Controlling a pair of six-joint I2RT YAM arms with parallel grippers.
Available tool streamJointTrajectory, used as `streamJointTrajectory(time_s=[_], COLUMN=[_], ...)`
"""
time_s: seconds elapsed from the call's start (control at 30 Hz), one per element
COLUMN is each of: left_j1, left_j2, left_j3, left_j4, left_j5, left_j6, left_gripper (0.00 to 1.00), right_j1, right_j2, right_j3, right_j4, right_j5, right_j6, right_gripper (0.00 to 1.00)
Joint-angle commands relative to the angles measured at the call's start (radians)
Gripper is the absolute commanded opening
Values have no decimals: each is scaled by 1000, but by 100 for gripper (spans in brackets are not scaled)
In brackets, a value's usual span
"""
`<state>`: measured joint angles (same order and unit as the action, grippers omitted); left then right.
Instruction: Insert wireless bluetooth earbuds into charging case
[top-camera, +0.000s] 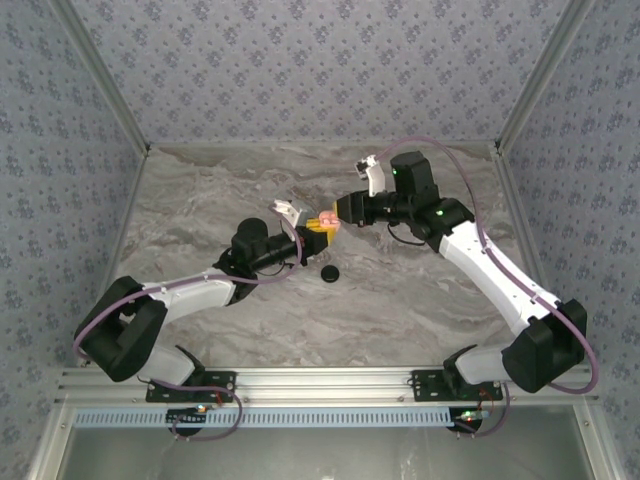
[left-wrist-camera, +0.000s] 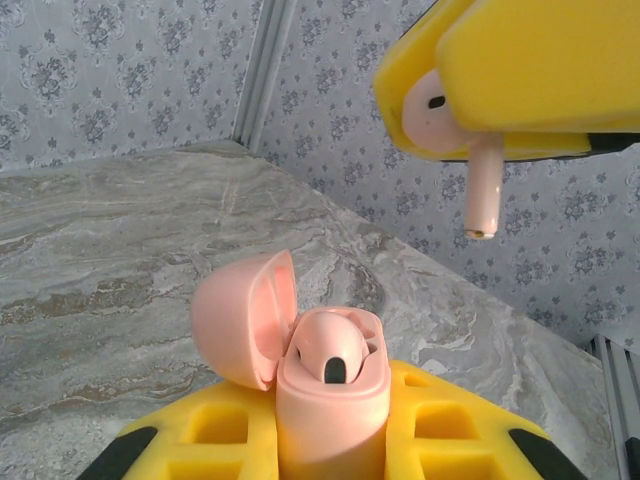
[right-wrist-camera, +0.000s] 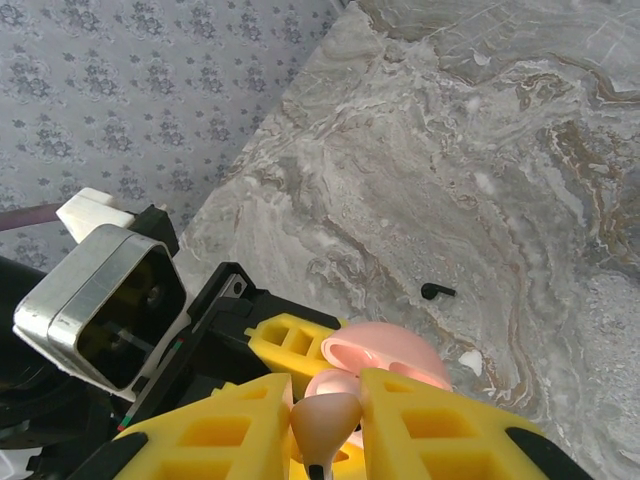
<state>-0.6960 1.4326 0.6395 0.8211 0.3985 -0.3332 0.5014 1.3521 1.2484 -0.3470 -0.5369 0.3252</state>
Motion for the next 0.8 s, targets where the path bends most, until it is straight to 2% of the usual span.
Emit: streamJointTrajectory(time_s=[0.0, 0.77], left_j1=[-9, -12], left_j2=[-31, -58], left_j3=[48, 62], left_j4=[61, 52], left_j5=[26, 24], left_j6=[-10, -18], left_gripper=[9, 10], right_j1=[13, 43], right_j2=[12, 28], right_j3=[32, 27], right_j4=[6, 34], right_j5=[45, 69], right_j6=[-12, 3], right_gripper=[25, 25])
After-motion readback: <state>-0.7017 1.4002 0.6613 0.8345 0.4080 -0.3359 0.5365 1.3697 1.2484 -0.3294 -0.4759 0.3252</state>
